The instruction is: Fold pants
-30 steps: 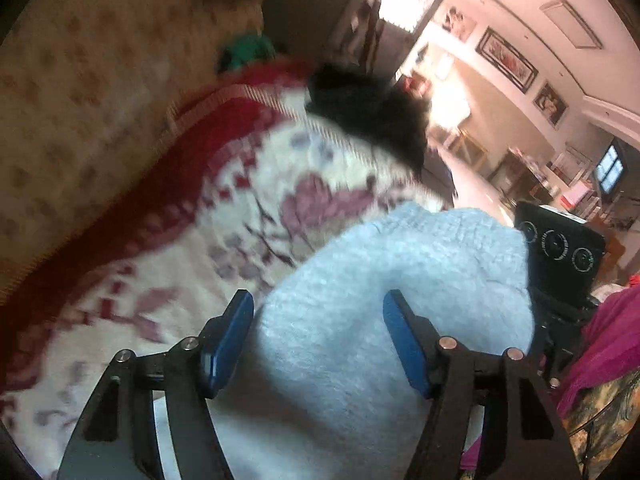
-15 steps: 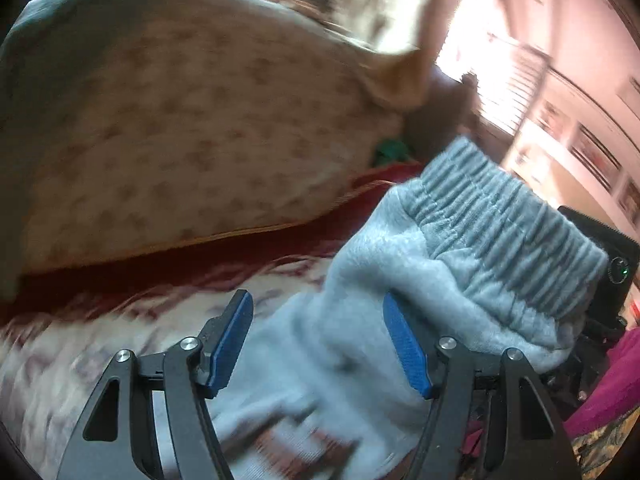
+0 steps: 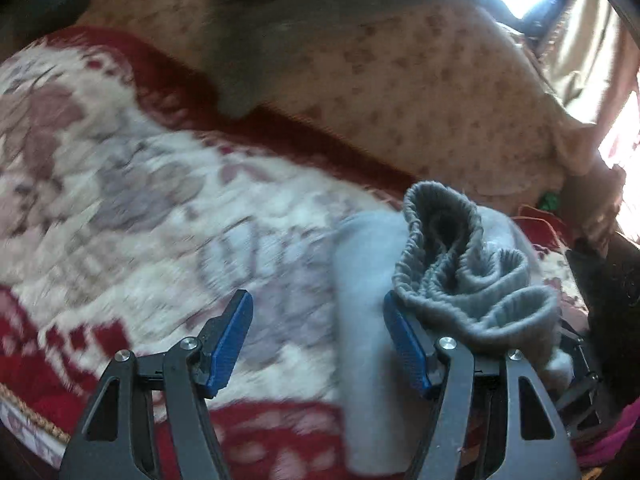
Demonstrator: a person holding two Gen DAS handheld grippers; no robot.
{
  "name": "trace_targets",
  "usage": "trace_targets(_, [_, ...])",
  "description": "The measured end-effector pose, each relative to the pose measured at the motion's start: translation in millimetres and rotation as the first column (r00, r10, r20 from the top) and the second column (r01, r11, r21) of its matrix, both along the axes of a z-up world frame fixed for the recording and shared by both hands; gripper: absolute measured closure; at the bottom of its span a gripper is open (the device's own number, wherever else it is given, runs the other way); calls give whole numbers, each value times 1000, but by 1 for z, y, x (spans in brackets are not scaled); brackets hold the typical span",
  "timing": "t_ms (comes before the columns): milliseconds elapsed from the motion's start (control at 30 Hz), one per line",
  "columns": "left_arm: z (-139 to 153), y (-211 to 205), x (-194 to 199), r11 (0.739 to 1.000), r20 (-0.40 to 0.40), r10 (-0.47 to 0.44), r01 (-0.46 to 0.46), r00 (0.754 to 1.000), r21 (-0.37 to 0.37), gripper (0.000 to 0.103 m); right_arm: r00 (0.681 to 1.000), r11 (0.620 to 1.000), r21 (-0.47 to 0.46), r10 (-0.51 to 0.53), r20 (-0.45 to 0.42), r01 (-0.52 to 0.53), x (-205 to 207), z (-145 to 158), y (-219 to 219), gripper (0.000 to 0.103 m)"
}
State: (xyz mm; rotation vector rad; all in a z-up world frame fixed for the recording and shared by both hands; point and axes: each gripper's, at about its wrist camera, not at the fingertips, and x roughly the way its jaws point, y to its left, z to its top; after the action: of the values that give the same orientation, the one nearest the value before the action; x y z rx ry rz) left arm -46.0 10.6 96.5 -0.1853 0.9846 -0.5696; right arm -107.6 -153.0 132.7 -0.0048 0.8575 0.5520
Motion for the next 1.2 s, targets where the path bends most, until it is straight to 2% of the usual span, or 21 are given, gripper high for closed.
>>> trace_targets(67, [-1, 13, -5, 1000, 0, 24, -24, 1000, -14, 36, 999, 999, -19, 29, -25, -30, -2, -1, 9, 36])
trace_targets(100, [1, 17, -7, 999, 7, 36, -35, 999, -22, 36, 997, 998, 19, 59, -43, -58, -4, 2, 10, 19])
trace_targets(133, [5, 21, -8, 999, 12, 46, -45, 999, -31, 35, 993, 992, 93, 91, -79, -83, -7, 9, 7, 9])
trace_targets(233, [26, 29, -19, 994, 41, 74, -70, 996, -86, 34, 988, 980, 185, 102, -120, -78, -9, 31, -7, 8])
trace_targets(333, [49, 29, -33, 993, 101, 65, -54, 993, -103, 29, 995, 977, 205, 72, -66, -57, -27, 57, -34, 8])
trace_targets(467, [86, 2, -59, 993, 172, -1, 21, 985, -115, 26, 999, 988, 153, -32, -6, 33, -50, 74, -76, 8])
trace_targets(633, [108, -48, -87, 986, 212, -109, 133, 971, -103, 24, 987, 987, 28, -159, 13, 159, -68, 56, -112, 8])
trace_targets(700, [109, -67, -95, 981, 217, -146, 169, 965, -92, 23, 979, 978, -40, -202, 25, 203, -80, 50, -123, 8])
trace_targets(800, [101, -98, -105, 978, 219, -192, 205, 956, -34, 22, 973, 966, -121, -225, 54, 230, -93, 36, -122, 9])
trace_targets(933, [76, -119, -109, 978, 172, -206, 206, 963, 19, 22, 970, 942, -231, -226, 93, 242, -106, 24, -114, 9])
trace_targets(1067, [55, -113, -119, 986, 182, -158, 146, 971, 81, 22, 973, 935, -273, -202, 114, 226, -111, 15, -102, 9])
trace_targets(1200, [47, -103, -125, 992, 184, -114, 101, 976, 75, 22, 972, 942, -238, -223, 78, 236, -108, 4, -103, 9])
